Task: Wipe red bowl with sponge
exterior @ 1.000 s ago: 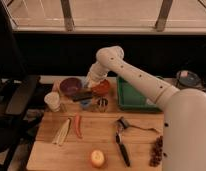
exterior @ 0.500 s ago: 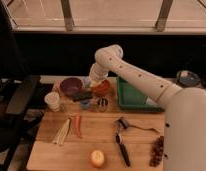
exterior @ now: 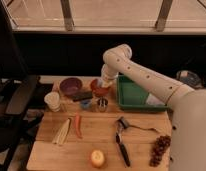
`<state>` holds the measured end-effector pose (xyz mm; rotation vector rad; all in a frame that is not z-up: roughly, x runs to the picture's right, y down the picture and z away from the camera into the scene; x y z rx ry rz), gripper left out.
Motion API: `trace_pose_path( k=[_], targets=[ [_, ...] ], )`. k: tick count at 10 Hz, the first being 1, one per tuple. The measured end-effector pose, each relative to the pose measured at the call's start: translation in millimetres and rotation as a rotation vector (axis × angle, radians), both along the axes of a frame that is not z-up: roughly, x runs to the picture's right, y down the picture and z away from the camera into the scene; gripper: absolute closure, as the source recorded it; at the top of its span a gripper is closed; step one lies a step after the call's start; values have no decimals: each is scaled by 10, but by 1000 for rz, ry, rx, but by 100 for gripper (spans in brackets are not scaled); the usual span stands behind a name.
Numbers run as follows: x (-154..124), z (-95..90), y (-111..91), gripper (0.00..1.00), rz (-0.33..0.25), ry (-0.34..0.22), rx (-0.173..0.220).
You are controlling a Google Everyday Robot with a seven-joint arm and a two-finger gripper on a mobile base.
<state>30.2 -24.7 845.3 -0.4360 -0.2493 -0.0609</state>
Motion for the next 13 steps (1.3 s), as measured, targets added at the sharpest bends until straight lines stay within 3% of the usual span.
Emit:
trace_pose_path(
  k=[6, 8, 13],
  targets=[
    [165, 413, 242, 100, 42, -9, -97],
    [156, 534, 216, 100, 30, -20, -115],
    [-166, 818, 34, 100, -29, -94, -122]
  ],
)
